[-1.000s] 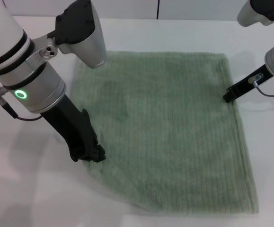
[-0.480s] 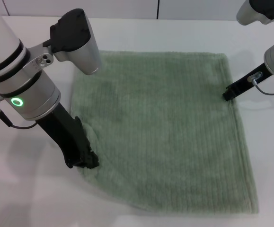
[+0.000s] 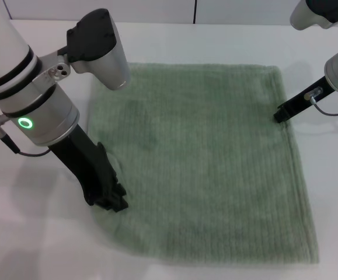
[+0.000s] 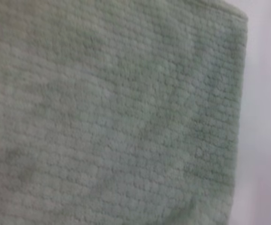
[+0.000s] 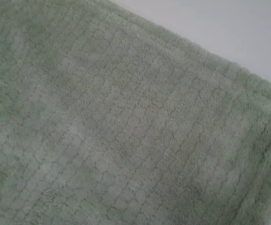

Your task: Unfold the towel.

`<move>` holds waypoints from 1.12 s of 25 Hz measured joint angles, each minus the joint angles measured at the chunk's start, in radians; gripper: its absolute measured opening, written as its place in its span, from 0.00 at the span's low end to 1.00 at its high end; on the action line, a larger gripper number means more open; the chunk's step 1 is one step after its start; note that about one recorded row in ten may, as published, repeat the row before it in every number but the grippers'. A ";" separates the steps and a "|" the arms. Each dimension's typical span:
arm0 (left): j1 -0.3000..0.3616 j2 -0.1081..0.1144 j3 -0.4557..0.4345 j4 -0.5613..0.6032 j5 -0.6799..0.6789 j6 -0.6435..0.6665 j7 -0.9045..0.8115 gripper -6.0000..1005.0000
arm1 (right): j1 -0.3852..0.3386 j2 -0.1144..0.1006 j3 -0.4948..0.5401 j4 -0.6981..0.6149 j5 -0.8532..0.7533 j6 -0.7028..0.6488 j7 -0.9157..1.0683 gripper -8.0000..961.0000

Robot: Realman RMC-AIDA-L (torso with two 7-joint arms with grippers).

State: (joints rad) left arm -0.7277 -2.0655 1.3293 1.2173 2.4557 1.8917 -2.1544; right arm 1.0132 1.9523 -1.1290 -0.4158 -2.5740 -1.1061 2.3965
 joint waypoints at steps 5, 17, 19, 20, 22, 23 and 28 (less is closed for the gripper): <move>0.001 0.003 -0.019 0.012 -0.006 -0.005 0.011 0.19 | 0.000 0.001 0.000 0.000 0.000 0.002 0.000 0.01; 0.108 -0.002 -0.110 0.035 -0.260 -0.385 0.178 0.44 | -0.009 0.005 0.007 -0.065 0.000 0.025 0.006 0.01; 0.156 -0.002 -0.111 0.017 -0.357 -0.552 0.224 0.45 | -0.022 0.010 0.010 -0.124 0.000 0.034 0.008 0.01; 0.163 -0.001 -0.111 0.008 -0.380 -0.585 0.233 0.45 | -0.029 0.015 0.010 -0.157 0.000 0.045 0.010 0.01; 0.184 0.000 -0.114 -0.030 -0.467 -0.702 0.271 0.45 | -0.040 0.027 0.011 -0.213 0.000 0.074 0.010 0.01; 0.193 0.000 -0.117 -0.052 -0.512 -0.760 0.290 0.45 | -0.046 0.034 0.010 -0.243 0.000 0.094 0.010 0.01; 0.215 -0.001 -0.125 -0.209 -0.823 -1.031 0.447 0.44 | -0.097 0.097 0.000 -0.367 0.006 0.290 -0.069 0.01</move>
State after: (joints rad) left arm -0.5126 -2.0669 1.2043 1.0086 1.6329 0.8605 -1.7069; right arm 0.9165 2.0492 -1.1294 -0.7832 -2.5681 -0.8160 2.3280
